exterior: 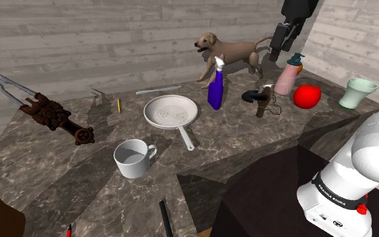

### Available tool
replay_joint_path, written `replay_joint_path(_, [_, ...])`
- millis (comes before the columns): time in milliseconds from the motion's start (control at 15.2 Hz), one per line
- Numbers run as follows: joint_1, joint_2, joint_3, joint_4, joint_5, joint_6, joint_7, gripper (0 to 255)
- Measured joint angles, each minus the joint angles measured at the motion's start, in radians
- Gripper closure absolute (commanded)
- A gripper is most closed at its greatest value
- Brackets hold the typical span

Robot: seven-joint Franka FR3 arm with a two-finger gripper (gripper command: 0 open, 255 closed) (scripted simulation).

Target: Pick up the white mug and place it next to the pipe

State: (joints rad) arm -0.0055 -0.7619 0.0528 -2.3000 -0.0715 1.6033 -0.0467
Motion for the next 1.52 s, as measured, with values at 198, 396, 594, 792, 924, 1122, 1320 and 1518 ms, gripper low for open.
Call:
replay_joint_path(198, [0.008, 0.011, 0.024, -0.007, 0.016, 0.014, 0.028, 0])
replay_joint_path(396, [0.025, 0.047, 0.079, -0.021, 0.049, 0.055, 0.091, 0])
replay_joint_path(594, [0.041, 0.102, 0.135, -0.019, 0.080, 0.099, 0.157, 0])
replay_joint_path(792, [0.055, 0.160, 0.189, -0.003, 0.105, 0.135, 0.221, 0])
replay_joint_path(924, [0.061, 0.206, 0.225, -0.001, 0.117, 0.174, 0.262, 0])
replay_joint_path(1122, [0.071, 0.282, 0.282, 0.045, 0.130, 0.199, 0.330, 0])
replay_joint_path(1320, [0.079, 0.362, 0.341, 0.085, 0.133, 0.233, 0.404, 0])
replay_joint_path(1518, [0.085, 0.459, 0.398, 0.126, 0.121, 0.278, 0.479, 0])
